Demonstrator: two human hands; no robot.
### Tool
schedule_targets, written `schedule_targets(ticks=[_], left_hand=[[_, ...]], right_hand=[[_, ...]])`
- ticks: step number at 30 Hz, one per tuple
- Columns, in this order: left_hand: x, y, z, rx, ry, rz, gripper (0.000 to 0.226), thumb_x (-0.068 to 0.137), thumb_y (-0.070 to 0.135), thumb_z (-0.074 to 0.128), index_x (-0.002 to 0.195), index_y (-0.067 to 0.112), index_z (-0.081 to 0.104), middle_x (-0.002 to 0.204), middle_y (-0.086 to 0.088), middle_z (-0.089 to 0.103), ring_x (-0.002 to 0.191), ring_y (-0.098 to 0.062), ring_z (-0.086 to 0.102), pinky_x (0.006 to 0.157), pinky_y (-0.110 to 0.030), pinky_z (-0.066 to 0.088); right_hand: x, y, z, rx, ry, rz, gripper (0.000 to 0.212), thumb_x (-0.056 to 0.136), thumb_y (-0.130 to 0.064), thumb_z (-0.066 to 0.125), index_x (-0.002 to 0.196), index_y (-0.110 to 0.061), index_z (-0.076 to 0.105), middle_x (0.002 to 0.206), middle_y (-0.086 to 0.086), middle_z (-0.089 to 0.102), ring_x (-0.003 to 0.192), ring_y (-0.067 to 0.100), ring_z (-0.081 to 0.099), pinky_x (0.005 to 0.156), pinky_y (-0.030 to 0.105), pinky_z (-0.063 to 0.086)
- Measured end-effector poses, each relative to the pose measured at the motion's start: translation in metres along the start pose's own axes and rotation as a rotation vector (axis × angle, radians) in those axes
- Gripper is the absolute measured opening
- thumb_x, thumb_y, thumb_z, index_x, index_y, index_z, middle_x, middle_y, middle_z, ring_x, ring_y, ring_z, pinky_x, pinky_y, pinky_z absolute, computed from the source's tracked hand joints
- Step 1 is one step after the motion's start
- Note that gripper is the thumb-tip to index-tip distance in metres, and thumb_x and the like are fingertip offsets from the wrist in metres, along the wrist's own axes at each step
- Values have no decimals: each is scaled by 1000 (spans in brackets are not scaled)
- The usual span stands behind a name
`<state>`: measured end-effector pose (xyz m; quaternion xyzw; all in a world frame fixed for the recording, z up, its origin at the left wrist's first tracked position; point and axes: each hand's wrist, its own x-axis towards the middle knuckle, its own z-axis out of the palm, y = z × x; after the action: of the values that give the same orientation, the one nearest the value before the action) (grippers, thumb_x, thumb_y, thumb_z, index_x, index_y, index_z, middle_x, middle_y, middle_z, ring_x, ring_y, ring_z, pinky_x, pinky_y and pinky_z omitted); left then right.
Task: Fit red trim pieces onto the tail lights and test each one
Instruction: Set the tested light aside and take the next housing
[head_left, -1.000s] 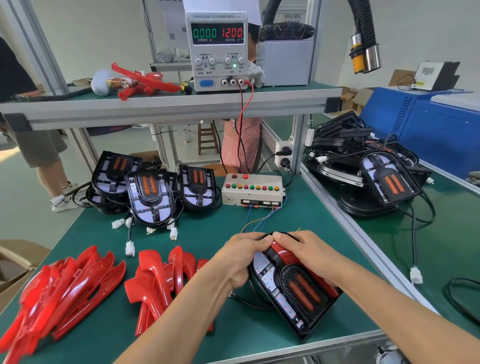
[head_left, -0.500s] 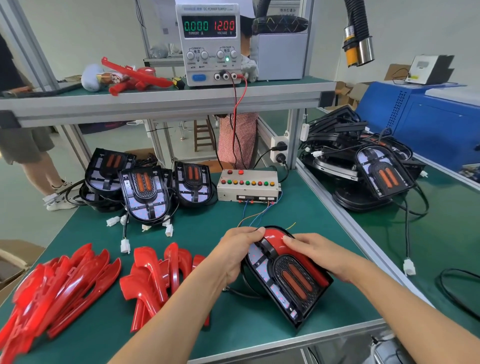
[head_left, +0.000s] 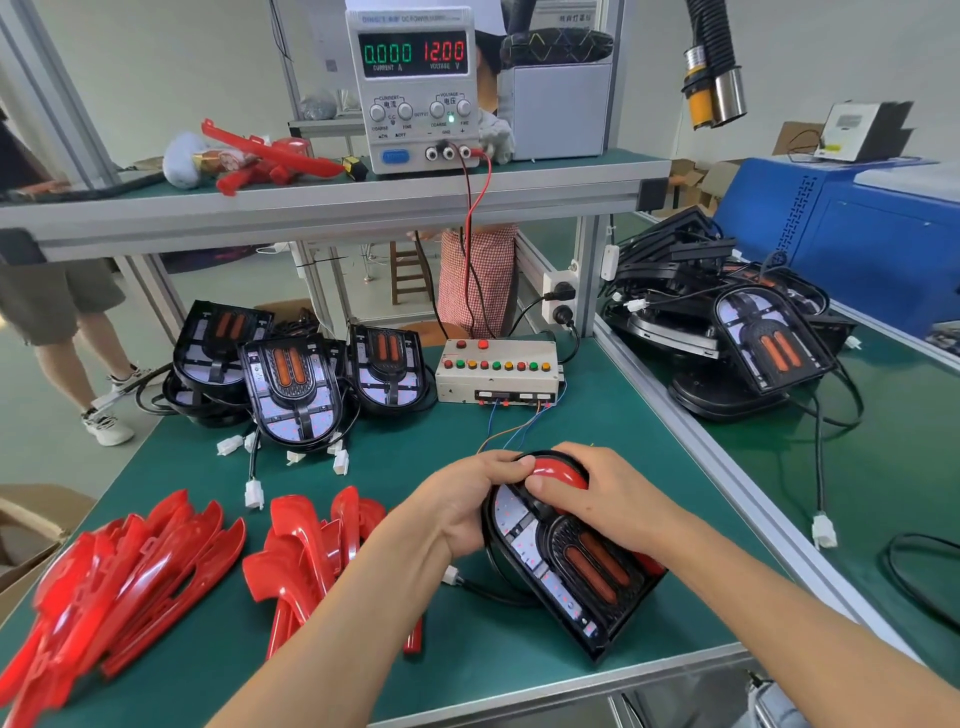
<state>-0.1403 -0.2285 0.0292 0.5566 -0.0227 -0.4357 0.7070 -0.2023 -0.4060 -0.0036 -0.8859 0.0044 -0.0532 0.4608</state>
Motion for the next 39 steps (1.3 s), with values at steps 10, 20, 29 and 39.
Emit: schedule_targets(ticks=[10, 20, 29, 39], left_hand=[[-2, 1, 2, -11, 1, -1, 15, 100, 4, 54, 91, 4, 65, 75, -11, 71, 63, -21, 69, 60, -30, 61], [8, -11, -4, 15, 129, 80, 12, 98, 11, 61, 101, 3, 69, 91, -16, 73, 75, -27, 70, 66, -34, 59], [18, -21, -12, -140, 189, -6, 19, 101, 20, 58, 101, 3, 66, 89, -16, 74, 77, -30, 71, 77, -42, 60], [25, -37, -21, -41, 194, 102, 26, 101, 28, 58, 90, 8, 69, 92, -16, 76, 78, -29, 73, 86, -46, 59]], right_hand=[[0, -3, 0, 81, -44, 5, 20, 93, -46, 72, 106, -31, 71, 95, -9, 75, 84, 4, 69, 77, 22, 54], [-13, 7, -29, 250, -245, 159, 61, 82, -85, 50, 117, -40, 72, 115, -11, 76, 109, 6, 70, 91, 19, 53], [-69, 62, -34, 528, -103, 249, 44, 91, -57, 66, 121, -26, 73, 114, 14, 75, 96, 29, 72, 81, 36, 60], [-72, 67, -10, 668, -4, 213, 36, 93, -37, 63, 123, -19, 75, 118, 17, 74, 104, 26, 68, 87, 35, 53]])
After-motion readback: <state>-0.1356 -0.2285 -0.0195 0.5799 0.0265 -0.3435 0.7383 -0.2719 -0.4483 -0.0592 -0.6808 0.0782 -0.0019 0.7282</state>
